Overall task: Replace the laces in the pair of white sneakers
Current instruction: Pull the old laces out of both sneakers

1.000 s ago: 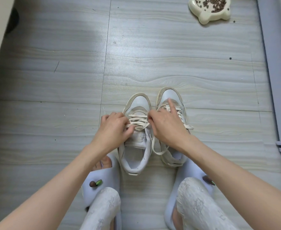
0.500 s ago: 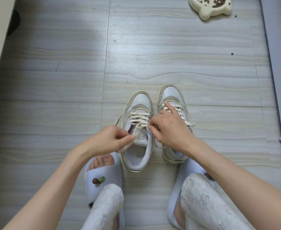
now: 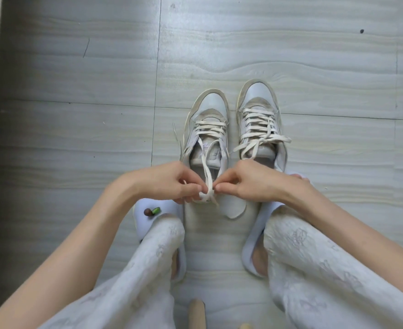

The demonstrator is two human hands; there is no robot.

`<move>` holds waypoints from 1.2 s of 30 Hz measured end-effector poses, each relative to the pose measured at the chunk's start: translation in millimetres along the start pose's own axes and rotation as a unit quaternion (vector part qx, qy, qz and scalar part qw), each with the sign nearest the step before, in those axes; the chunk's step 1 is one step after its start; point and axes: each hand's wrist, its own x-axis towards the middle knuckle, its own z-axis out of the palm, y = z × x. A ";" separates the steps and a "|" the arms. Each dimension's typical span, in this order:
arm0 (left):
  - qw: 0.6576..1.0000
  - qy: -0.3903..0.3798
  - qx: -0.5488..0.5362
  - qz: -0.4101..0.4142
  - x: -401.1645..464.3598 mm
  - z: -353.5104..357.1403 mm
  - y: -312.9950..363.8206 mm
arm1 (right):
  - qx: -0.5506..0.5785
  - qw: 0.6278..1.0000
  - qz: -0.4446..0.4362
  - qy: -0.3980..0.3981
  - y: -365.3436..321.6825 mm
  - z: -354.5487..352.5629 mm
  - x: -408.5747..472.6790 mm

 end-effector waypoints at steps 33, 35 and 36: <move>0.934 0.343 -0.055 0.087 71.0 -31.7 -18.5 | -0.376 0.864 -0.010 0.334 44.1 28.9 57.6; 0.940 0.321 -0.095 0.061 71.3 -24.9 -34.3 | -0.381 0.862 -0.008 0.335 44.7 29.6 58.3; 0.940 0.315 -0.113 0.058 71.7 -21.8 -39.0 | -0.383 0.860 -0.009 0.336 44.9 30.2 58.9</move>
